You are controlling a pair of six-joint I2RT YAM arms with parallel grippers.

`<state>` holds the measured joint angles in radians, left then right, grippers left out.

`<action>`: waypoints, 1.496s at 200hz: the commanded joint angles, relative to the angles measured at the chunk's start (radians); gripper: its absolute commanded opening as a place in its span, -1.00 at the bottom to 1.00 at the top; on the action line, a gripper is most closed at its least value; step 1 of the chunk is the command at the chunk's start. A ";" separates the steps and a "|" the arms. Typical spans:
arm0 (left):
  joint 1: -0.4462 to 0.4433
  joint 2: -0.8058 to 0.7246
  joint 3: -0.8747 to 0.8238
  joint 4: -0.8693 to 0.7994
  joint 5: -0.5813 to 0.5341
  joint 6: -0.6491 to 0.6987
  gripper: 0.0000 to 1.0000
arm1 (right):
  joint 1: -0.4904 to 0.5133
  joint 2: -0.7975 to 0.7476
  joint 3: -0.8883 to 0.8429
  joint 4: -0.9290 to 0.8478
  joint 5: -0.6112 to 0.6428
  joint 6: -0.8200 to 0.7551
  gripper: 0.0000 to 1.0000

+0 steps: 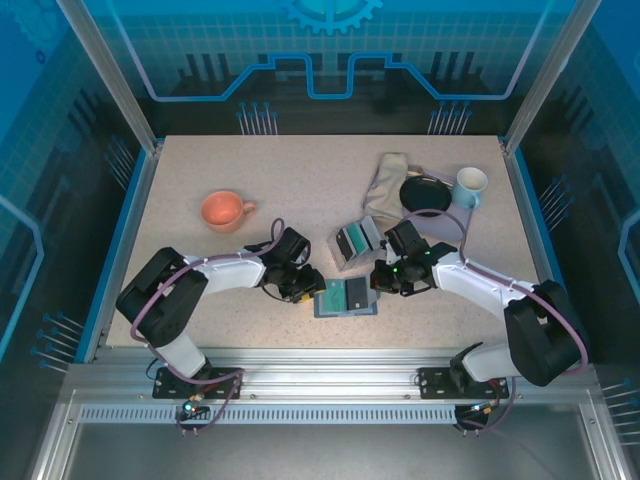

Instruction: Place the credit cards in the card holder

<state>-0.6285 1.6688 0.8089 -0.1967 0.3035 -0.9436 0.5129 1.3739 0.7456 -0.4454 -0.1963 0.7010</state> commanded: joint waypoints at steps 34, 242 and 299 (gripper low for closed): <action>-0.031 0.016 -0.010 0.010 -0.004 -0.013 -0.34 | 0.047 -0.091 0.019 0.058 -0.123 0.054 -1.00; -0.057 -0.022 0.014 -0.046 -0.083 0.006 -0.07 | 0.053 0.051 -0.105 0.325 -0.155 0.130 -1.00; -0.062 0.033 0.003 -0.035 -0.078 0.003 -0.31 | 0.052 0.126 -0.146 0.364 -0.140 0.121 -1.00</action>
<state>-0.6815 1.6432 0.8108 -0.2440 0.2024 -0.9585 0.5747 1.4712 0.6254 -0.0879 -0.3435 0.8196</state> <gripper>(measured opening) 0.371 0.043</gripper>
